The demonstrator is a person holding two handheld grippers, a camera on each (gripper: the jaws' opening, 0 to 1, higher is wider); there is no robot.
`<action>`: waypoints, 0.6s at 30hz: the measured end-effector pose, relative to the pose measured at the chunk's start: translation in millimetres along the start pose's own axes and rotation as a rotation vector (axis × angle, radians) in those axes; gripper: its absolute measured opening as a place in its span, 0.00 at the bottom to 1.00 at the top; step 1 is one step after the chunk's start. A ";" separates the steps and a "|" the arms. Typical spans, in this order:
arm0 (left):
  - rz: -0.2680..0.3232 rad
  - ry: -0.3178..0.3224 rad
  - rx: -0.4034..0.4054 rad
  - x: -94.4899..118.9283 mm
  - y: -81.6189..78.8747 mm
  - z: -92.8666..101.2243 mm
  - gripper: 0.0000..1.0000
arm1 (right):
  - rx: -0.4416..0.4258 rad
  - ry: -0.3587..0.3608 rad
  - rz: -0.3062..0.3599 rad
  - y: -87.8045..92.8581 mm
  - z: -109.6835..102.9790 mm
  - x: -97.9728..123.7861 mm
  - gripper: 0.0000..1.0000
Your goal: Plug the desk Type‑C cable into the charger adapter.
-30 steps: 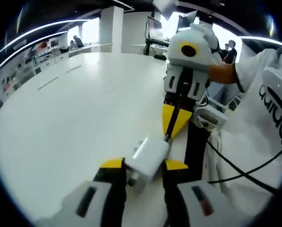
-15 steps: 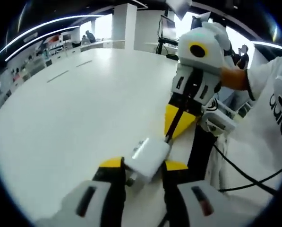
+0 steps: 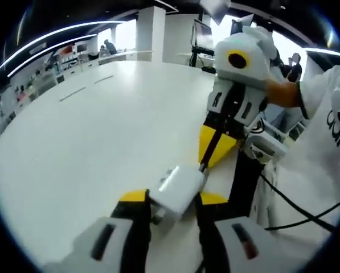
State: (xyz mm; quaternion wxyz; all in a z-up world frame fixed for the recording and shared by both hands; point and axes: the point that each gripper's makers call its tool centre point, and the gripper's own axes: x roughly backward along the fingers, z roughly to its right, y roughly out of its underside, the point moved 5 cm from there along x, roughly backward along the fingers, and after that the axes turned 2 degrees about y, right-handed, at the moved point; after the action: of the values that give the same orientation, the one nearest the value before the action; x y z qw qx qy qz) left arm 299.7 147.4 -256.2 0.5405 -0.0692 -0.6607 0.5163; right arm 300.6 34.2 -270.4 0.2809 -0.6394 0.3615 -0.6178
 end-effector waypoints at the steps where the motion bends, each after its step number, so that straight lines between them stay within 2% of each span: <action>1: 0.006 0.006 0.007 0.2 -0.3 -0.6 0.30 | -0.001 0.000 0.004 1.5 0.0 0.1 0.01; 7: 0.020 0.060 -0.001 1.6 -1.5 -4.6 0.29 | 0.073 -0.016 0.064 2.6 2.4 4.2 0.02; 11: 0.029 0.079 -0.015 4.0 -2.4 -5.7 0.29 | 0.038 -0.006 0.117 -0.4 8.1 9.3 0.08; 18: 0.036 0.072 -0.029 7.5 -3.8 -8.8 0.31 | -0.055 0.003 0.220 -1.0 17.8 30.8 0.12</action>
State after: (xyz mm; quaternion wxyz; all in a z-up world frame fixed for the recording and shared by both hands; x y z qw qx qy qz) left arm 305.4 155.9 -249.5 0.5534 -0.1073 -0.6470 0.5134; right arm 317.6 8.3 -252.9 0.3288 -0.6023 0.4469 -0.5739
